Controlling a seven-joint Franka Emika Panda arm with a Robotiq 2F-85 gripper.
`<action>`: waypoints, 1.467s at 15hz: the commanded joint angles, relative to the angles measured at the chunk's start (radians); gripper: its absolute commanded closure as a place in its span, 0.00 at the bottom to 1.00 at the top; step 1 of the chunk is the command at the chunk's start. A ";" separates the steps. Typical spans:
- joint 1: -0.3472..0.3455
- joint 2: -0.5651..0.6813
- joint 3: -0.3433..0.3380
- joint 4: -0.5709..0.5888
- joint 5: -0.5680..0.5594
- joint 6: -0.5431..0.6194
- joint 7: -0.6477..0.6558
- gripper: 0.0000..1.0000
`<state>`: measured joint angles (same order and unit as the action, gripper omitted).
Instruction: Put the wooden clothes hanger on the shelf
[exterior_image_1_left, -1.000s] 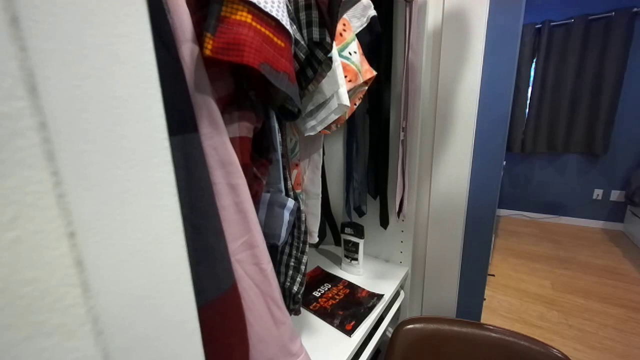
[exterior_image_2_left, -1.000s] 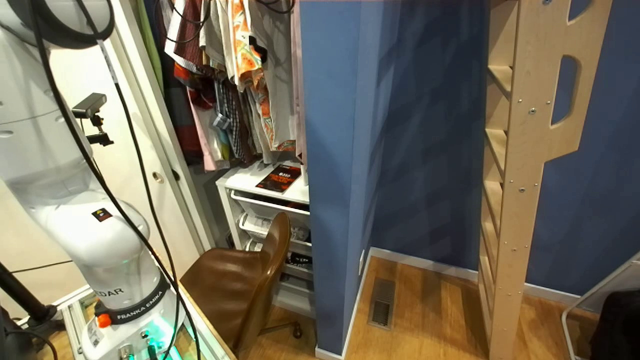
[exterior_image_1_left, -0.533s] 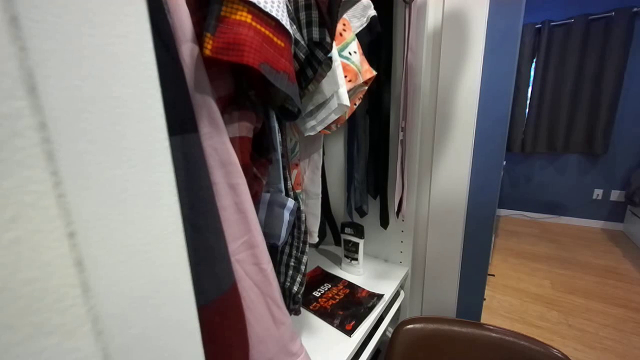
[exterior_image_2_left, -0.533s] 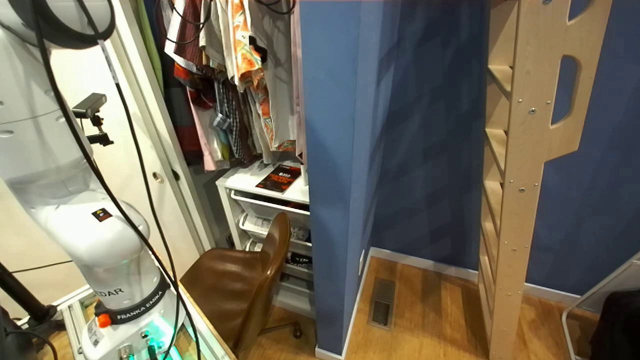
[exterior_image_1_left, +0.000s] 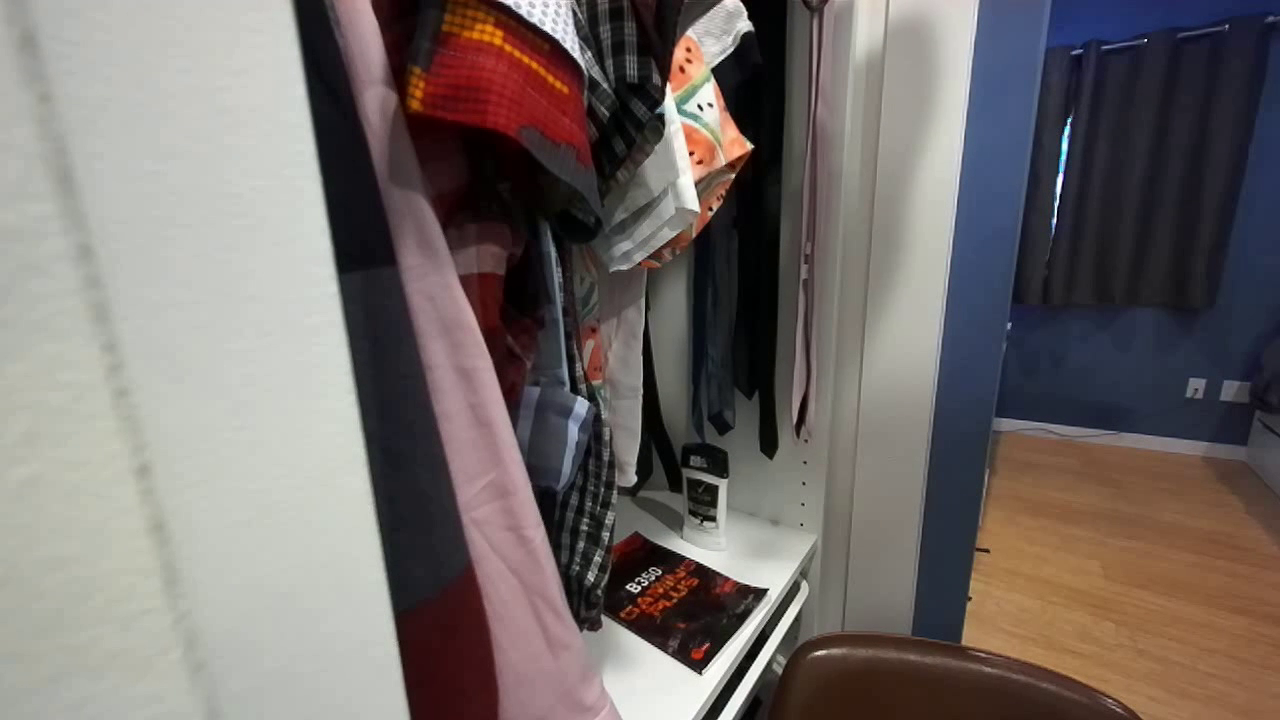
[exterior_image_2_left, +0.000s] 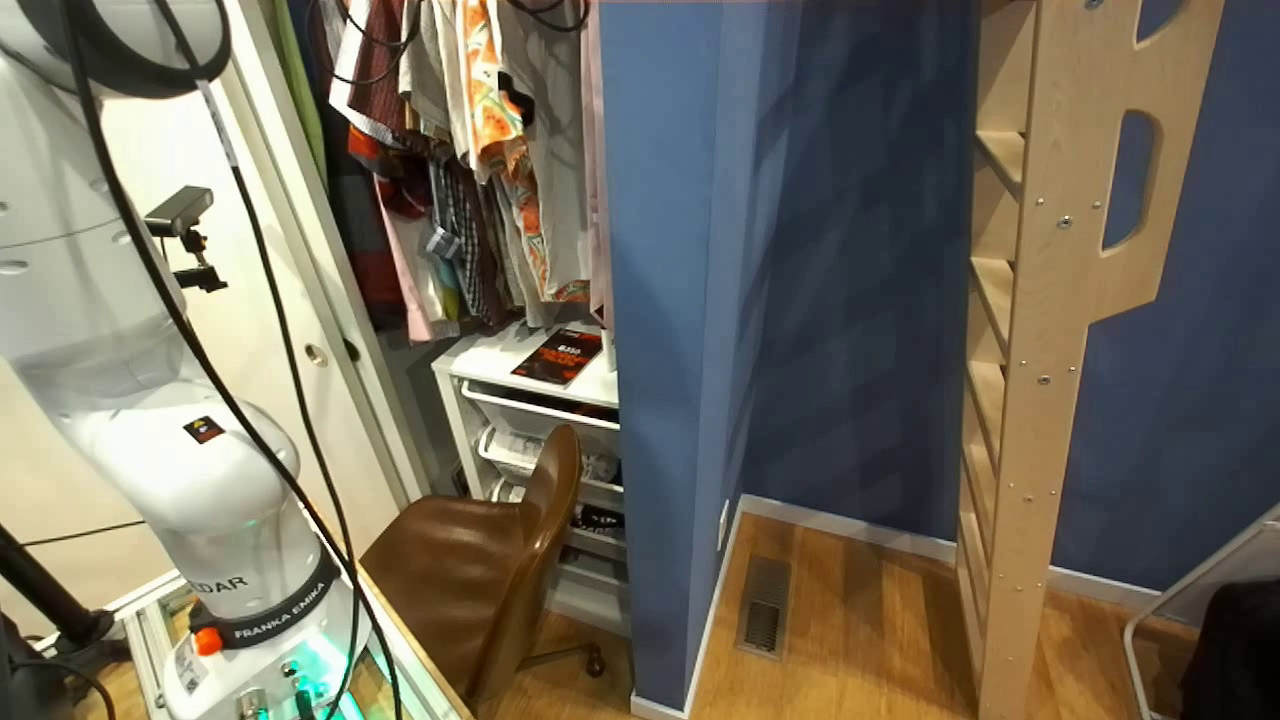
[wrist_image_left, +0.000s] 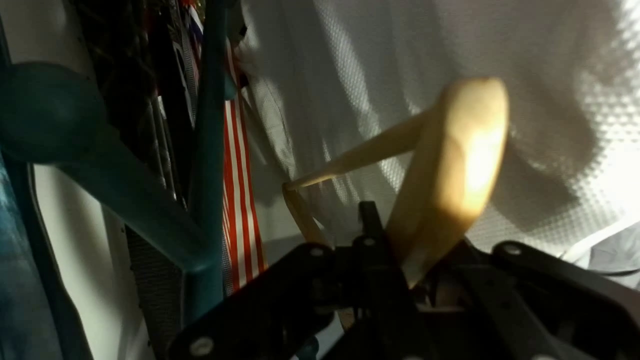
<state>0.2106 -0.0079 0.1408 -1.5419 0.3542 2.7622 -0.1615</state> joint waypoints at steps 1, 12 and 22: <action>0.003 0.005 0.002 0.010 0.063 0.023 -0.030 0.96; 0.011 -0.008 0.014 0.021 0.394 0.053 -0.254 0.96; -0.012 -0.086 -0.019 -0.051 0.528 -0.060 -0.444 0.96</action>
<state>0.2097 -0.0346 0.1379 -1.5454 0.8570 2.7680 -0.5488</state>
